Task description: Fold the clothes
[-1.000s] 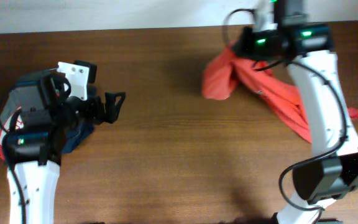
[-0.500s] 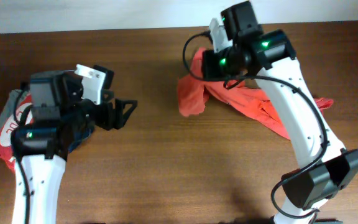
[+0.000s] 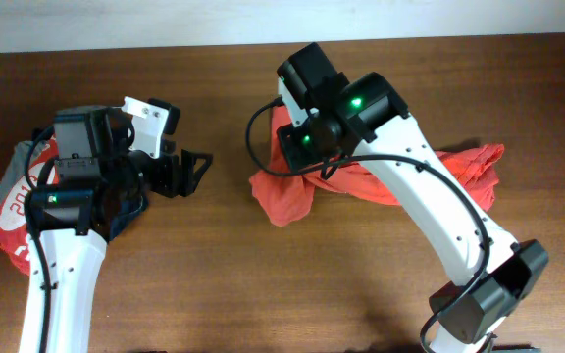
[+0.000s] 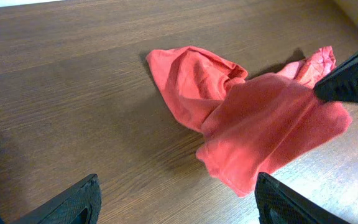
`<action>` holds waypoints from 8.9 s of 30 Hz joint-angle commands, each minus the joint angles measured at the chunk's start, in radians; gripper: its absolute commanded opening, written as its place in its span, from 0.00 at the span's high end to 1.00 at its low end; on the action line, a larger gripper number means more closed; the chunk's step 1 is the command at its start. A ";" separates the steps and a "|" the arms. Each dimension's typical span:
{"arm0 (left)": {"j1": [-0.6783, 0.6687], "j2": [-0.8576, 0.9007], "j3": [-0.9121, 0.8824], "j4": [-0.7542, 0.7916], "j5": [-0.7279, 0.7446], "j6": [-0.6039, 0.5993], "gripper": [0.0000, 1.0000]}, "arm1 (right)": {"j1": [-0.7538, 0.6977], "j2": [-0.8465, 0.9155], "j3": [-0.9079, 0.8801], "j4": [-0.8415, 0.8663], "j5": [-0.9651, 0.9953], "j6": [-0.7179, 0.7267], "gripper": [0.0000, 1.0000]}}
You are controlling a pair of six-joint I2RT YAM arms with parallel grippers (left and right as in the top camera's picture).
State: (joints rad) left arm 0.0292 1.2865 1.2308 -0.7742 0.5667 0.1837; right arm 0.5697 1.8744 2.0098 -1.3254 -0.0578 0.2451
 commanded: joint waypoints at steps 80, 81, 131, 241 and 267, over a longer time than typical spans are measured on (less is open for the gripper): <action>-0.610 0.264 0.014 0.290 -0.257 0.057 0.20 | -0.027 -0.658 0.017 0.659 0.048 0.003 0.96; -0.615 0.264 0.014 0.296 -0.257 0.057 0.20 | -0.027 -0.660 0.017 0.663 0.033 0.003 0.96; -0.393 -0.161 0.136 0.324 -1.022 0.054 1.00 | -0.028 -0.602 0.016 0.057 0.736 0.007 0.94; -0.291 0.477 1.181 -0.131 -1.087 -0.014 0.06 | -0.661 -0.244 0.073 0.051 0.299 0.024 0.02; -0.239 0.389 0.610 -0.643 -0.763 -0.467 0.29 | -0.662 -0.469 -0.393 -0.131 0.084 0.112 0.14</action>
State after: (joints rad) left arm -0.2161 1.6642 1.9533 -1.4464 -0.2955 -0.2516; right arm -0.0948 1.3922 1.7287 -1.4757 0.0566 0.3363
